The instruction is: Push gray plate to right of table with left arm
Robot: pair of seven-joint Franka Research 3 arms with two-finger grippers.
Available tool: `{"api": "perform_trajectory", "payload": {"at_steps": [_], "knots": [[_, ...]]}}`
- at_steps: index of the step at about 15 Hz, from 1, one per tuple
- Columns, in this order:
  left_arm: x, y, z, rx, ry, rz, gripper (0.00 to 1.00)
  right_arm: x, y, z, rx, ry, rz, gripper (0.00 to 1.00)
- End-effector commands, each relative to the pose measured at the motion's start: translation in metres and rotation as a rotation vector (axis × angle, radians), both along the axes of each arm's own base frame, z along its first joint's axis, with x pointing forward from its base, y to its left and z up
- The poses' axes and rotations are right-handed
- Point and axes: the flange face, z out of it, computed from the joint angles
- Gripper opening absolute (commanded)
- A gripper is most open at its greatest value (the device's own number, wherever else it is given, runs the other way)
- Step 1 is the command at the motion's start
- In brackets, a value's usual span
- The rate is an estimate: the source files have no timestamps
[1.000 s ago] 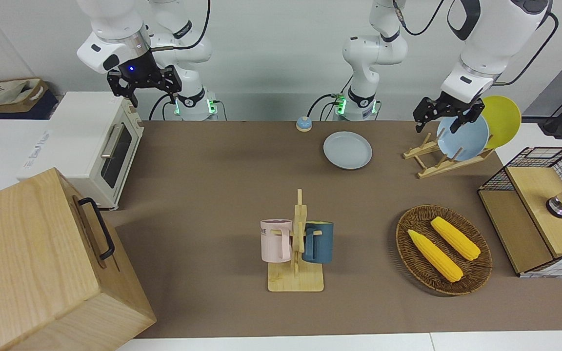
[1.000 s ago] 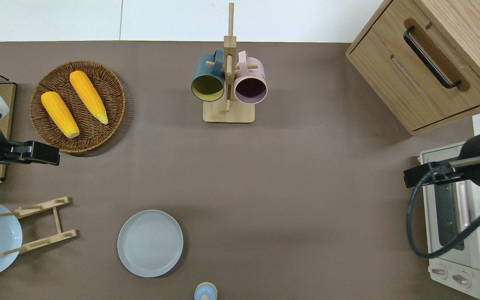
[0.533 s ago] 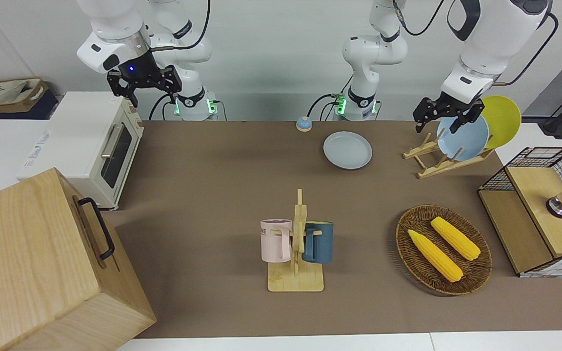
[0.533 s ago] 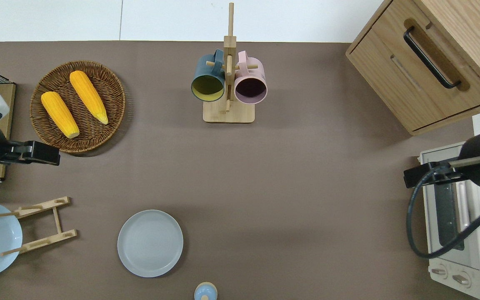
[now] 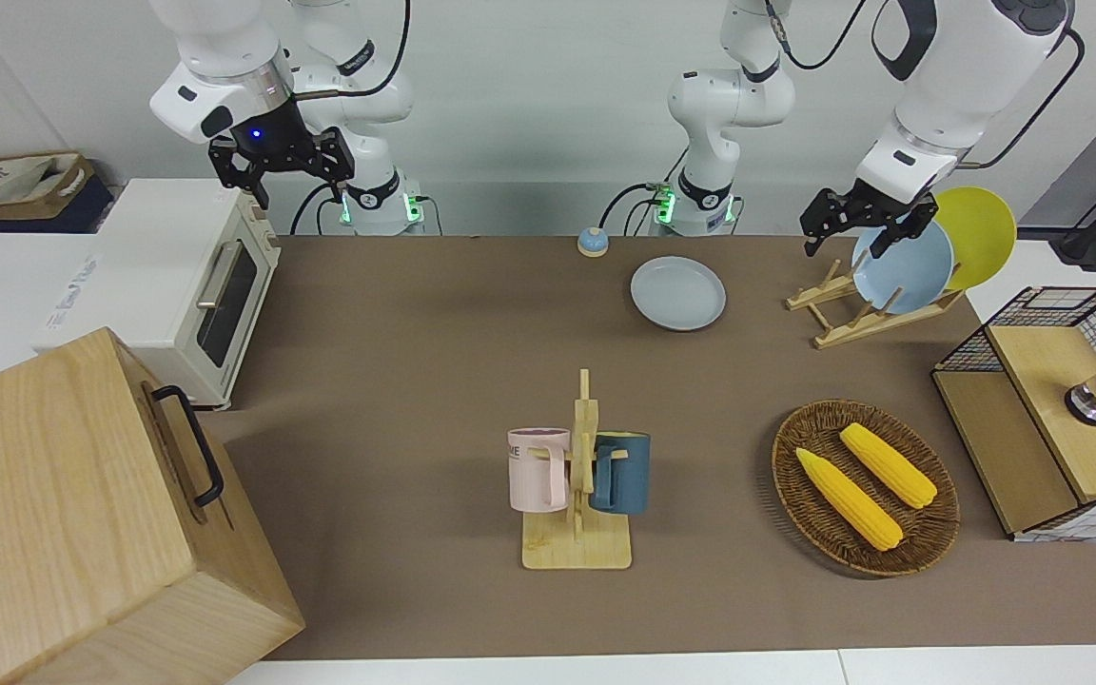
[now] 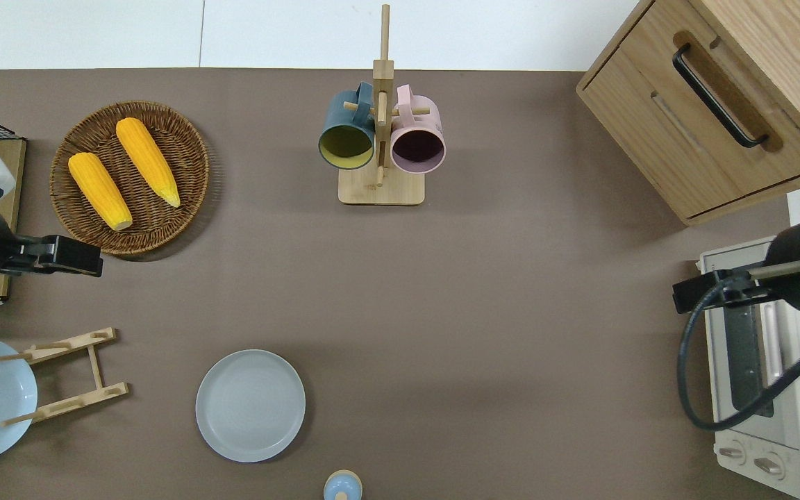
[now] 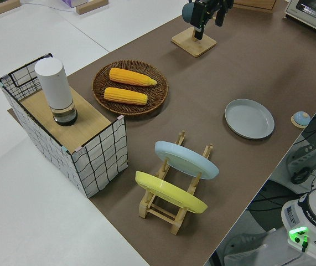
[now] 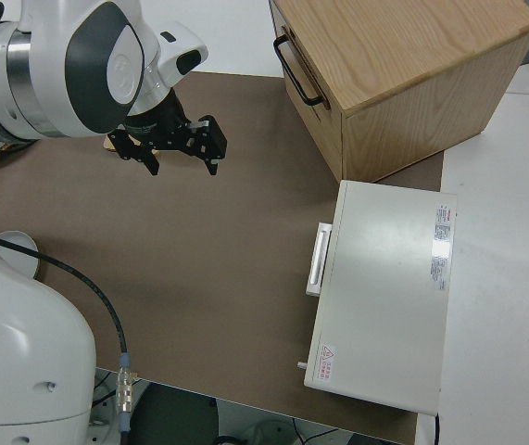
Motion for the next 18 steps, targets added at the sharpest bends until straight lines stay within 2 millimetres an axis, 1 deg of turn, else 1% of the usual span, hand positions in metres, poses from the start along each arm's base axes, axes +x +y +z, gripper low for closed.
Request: {"api": "perform_trajectory", "payload": {"at_steps": [1, 4, 7, 9, 13, 18], "knots": [[-0.033, 0.000, -0.011, -0.015, 0.024, -0.003, 1.00, -0.003, -0.002, 0.004, 0.002, 0.004, -0.015, 0.983], [-0.056, 0.001, -0.022, -0.019, 0.003, -0.003, 1.00, -0.003, -0.001, 0.004, 0.001, 0.004, -0.015, 0.983], [-0.085, 0.001, -0.041, -0.024, -0.027, -0.003, 1.00, -0.003, -0.001, 0.004, 0.002, 0.004, -0.014, 0.983], [-0.102, 0.000, -0.058, -0.026, -0.037, -0.009, 1.00, -0.003, -0.001, 0.004, 0.001, 0.004, -0.015, 0.983], [-0.117, -0.008, -0.087, -0.024, -0.035, -0.025, 1.00, -0.003, -0.001, 0.004, 0.002, 0.004, -0.014, 0.983], [-0.142, -0.012, -0.135, -0.020, -0.061, -0.033, 1.00, -0.003, -0.001, 0.004, 0.001, 0.004, -0.015, 0.983]]}}
